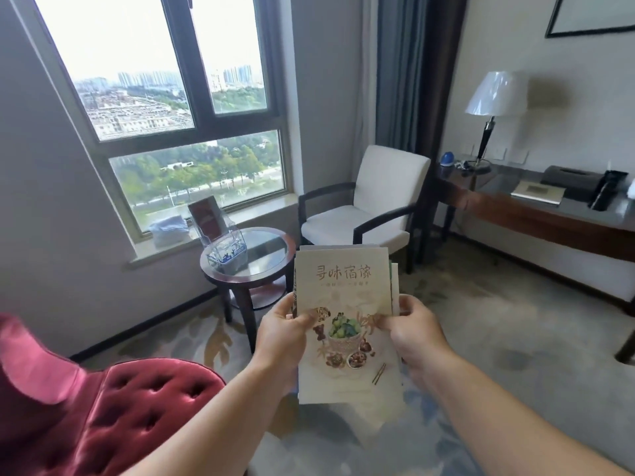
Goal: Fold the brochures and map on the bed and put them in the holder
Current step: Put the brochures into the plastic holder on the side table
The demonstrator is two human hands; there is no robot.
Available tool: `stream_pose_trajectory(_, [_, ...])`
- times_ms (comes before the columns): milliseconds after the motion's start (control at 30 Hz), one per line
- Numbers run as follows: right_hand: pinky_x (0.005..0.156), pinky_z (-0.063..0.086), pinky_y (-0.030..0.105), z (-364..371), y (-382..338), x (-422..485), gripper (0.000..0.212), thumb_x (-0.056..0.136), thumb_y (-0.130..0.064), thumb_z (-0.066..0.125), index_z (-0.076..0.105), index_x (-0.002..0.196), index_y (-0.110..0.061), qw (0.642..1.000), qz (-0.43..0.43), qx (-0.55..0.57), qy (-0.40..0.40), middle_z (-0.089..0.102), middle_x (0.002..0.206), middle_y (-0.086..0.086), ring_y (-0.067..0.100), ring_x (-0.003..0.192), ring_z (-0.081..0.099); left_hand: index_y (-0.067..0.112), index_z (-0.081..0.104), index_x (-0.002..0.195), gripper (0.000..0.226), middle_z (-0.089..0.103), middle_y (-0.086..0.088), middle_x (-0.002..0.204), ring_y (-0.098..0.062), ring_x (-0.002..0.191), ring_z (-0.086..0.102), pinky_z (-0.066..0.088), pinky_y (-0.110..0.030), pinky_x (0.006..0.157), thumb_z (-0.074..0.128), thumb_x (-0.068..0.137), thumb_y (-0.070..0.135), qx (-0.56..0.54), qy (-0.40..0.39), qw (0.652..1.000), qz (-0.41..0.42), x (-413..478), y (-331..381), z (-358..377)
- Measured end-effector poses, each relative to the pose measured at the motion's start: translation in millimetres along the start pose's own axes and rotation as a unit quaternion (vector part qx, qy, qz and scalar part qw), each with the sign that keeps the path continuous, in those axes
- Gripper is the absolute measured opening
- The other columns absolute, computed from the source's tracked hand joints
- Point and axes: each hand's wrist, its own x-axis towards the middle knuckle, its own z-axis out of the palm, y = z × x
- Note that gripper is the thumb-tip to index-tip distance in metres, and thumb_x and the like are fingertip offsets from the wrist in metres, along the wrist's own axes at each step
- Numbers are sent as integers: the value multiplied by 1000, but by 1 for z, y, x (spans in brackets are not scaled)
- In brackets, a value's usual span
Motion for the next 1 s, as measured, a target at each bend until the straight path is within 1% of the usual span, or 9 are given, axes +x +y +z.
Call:
stream_pose_trajectory(67, [70, 60, 45, 15, -6, 26, 25, 85, -7, 71, 62, 95, -28, 1000, 0, -15, -7, 72, 93, 2, 27, 84, 70, 28, 62, 119, 35, 76, -6, 97, -30, 83, 74, 60, -51, 71, 56, 95, 4, 5, 13, 1000, 0, 24, 10, -5])
stream_pose_trajectory(100, [68, 59, 43, 22, -7, 37, 24, 85, -7, 71, 62, 95, -28, 1000, 1, -20, -12, 72, 92, 1, 26, 83, 70, 28, 63, 116, 34, 76, -6, 96, -30, 82, 74, 60, -49, 69, 56, 95, 3, 4, 18, 1000, -1, 34, 13, -6])
stream_pose_trajectory(200, [53, 56, 32, 39, -9, 76, 25, 85, -7, 71, 63, 99, -26, 999, 6, -24, -23, 72, 88, -2, 21, 77, 70, 30, 66, 106, 34, 76, -8, 93, -31, 80, 74, 60, -42, 60, 54, 94, 0, -10, 30, 999, -5, 67, 19, -11])
stream_pose_trajectory(300, [43, 52, 25, 54, -10, 116, 25, 88, -7, 69, 61, 99, -27, 999, 14, -21, -46, 70, 87, -4, 16, 71, 70, 30, 66, 108, 35, 76, -9, 94, -32, 80, 74, 59, -42, 60, 54, 94, 0, -12, 55, 998, -14, 103, 22, -12])
stream_pose_trajectory(533, [48, 54, 29, 77, -22, 230, 26, 87, -6, 69, 59, 99, -27, 994, 32, -14, -103, 71, 90, 0, 19, 75, 71, 29, 68, 107, 33, 76, -7, 95, -31, 84, 73, 58, -55, 78, 56, 93, 1, 5, 108, 994, -11, 200, 34, 8])
stream_pose_trajectory(633, [48, 55, 30, 84, -31, 281, 28, 86, -5, 70, 59, 97, -28, 991, 40, -22, -125, 71, 89, 0, 19, 74, 71, 29, 67, 108, 35, 76, -8, 95, -32, 84, 74, 58, -54, 77, 56, 93, 0, -7, 132, 991, -20, 242, 41, 21])
stream_pose_trajectory(767, [71, 61, 47, 101, -49, 349, 28, 85, -8, 71, 58, 97, -30, 984, 33, -55, -165, 71, 93, 0, 24, 80, 72, 27, 67, 109, 33, 76, -7, 95, -30, 81, 74, 60, -45, 65, 55, 94, 0, -34, 163, 986, -15, 296, 53, 31])
stream_pose_trajectory(833, [68, 61, 47, 114, -53, 376, 29, 86, -9, 71, 57, 93, -33, 981, 40, -58, -183, 72, 93, 2, 24, 78, 73, 26, 68, 107, 32, 76, -7, 93, -30, 79, 74, 59, -40, 58, 54, 94, 0, -48, 180, 982, -18, 319, 60, 30])
stream_pose_trajectory(1000, [59, 60, 39, 164, -55, 440, 26, 87, -8, 70, 60, 96, -30, 973, 52, -64, -214, 72, 91, -1, 22, 75, 73, 25, 68, 107, 32, 76, -4, 93, -27, 81, 74, 61, -41, 63, 54, 95, 0, -51, 221, 974, -13, 383, 70, 8])
